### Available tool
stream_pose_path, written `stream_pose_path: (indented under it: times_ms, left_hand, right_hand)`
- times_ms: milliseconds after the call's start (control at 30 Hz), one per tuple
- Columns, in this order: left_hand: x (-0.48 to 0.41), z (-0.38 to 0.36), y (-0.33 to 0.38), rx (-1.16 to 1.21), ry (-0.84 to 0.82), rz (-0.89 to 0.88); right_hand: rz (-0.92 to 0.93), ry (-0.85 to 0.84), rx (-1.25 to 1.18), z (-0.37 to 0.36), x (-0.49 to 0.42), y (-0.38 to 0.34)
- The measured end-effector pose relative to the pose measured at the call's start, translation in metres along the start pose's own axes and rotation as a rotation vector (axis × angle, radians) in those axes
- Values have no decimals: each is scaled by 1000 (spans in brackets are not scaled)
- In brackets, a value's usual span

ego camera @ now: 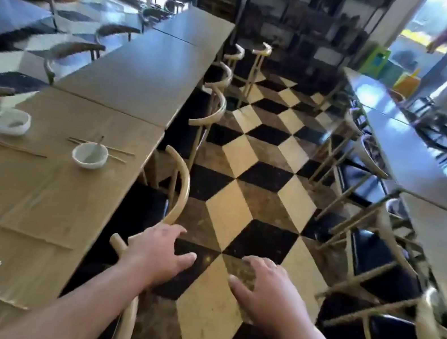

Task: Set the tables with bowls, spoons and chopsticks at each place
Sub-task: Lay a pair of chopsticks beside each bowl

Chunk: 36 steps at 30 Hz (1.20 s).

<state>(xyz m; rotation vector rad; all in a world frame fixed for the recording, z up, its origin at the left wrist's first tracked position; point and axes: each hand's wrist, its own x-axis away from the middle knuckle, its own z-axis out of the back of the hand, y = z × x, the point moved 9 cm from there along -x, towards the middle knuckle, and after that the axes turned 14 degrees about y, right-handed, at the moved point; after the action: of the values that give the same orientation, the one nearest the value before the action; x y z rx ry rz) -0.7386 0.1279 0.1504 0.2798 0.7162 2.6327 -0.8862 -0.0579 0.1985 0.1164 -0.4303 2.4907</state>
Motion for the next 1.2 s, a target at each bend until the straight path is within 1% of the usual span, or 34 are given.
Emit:
stream_pose_path:
  times_ms: [100, 200, 333, 433, 500, 600, 700, 767, 833, 933, 1033, 1133, 1200]
  left_hand:
    - [-20, 6, -37, 0, 63, 165]
    - [-24, 17, -67, 24, 131, 359]
    - [-11, 37, -84, 9, 224, 577]
    - [11, 48, -98, 33, 304, 762]
    - [30, 59, -103, 22, 337, 842]
    - [65, 77, -117, -1, 409, 957]
    - [99, 85, -144, 21, 483, 1065]
    - [118, 86, -166, 43, 532, 1129]
    - [130, 84, -188, 67, 568, 1183]
    - [140, 69, -225, 159, 598, 1259]
    - [149, 36, -264, 275, 571, 1345]
    - [152, 4, -299, 330, 549, 1428]
    - [151, -18, -322, 368, 563, 1478]
  right_hand:
    - [126, -5, -11, -14, -56, -23]
    - [306, -21, -5, -25, -102, -55]
    - [574, -134, -7, -31, -140, -104]
    - [734, -188, -9, -35, -159, -145]
    - [826, -217, 2, -44, -161, -176]
    - [975, -286, 21, -62, -140, -223]
    - [1118, -348, 41, -84, -113, -267]
    - [1203, -360, 81, -101, -99, -297]
    - [1253, -377, 113, -120, -88, -324]
    - [1248, -427, 144, -153, -85, -353]
    - [1221, -476, 218, -194, -91, -369]
    - [1204, -513, 268, -238, -100, -382]
    - [1188, -542, 284, -270, -106, -389]
